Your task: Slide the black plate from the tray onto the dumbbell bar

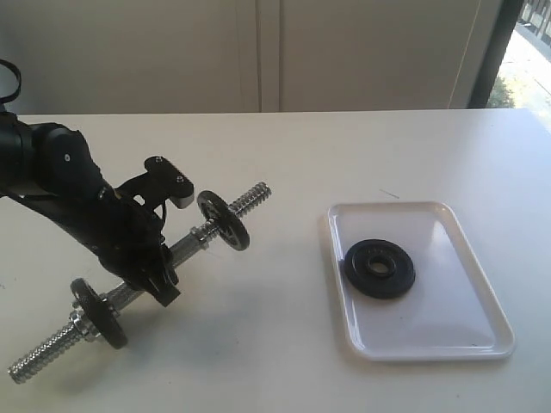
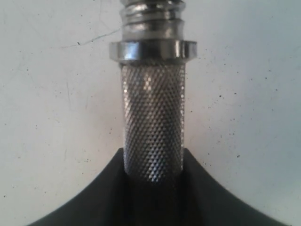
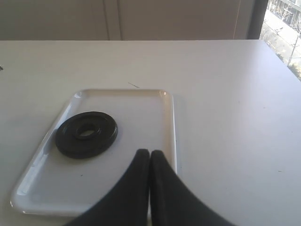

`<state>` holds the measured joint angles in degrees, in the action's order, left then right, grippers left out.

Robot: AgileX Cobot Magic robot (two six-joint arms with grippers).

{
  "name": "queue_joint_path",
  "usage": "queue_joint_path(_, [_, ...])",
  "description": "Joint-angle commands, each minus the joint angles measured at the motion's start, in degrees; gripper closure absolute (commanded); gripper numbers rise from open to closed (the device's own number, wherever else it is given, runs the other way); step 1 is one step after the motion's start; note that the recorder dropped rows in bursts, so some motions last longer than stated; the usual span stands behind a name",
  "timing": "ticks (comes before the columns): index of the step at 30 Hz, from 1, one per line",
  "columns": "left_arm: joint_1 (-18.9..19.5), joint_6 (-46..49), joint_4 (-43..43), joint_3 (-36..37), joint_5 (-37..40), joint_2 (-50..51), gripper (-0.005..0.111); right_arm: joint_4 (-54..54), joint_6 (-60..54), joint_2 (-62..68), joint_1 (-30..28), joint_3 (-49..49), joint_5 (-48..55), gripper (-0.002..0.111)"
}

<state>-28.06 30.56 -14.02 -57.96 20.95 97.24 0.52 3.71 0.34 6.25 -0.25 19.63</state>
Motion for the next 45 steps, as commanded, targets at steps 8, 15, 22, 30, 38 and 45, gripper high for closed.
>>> queue_joint_path(8, [-0.2,-0.2,-4.2,-1.5,-3.3,-4.6,0.107,-0.1,0.0,-0.3,0.1,0.3,-19.6,0.108])
queue_joint_path(15, [-0.2,-0.2,-4.4,-1.5,-3.3,-4.6,0.107,-0.1,2.1,-0.3,0.1,0.3,-35.6,0.108])
queue_joint_path(22, [-0.2,-0.2,-5.9,-1.5,-3.3,-4.6,0.107,0.7,2.8,-0.3,0.1,0.3,-40.3,0.108])
queue_joint_path(30, [-0.2,-0.2,-6.7,-1.5,-3.3,-4.6,0.107,14.1,1.4,9.2,0.1,-3.7,-30.5,0.108])
queue_joint_path(38, [-0.2,2.0,-6.7,-1.5,-3.3,-4.6,0.107,13.8,-5.5,41.3,0.1,-24.0,-12.9,0.108])
queue_joint_path(45, [-0.2,4.3,-6.7,-1.5,-3.2,-4.5,0.107,14.6,-16.7,68.7,0.1,-49.1,15.0,0.108])
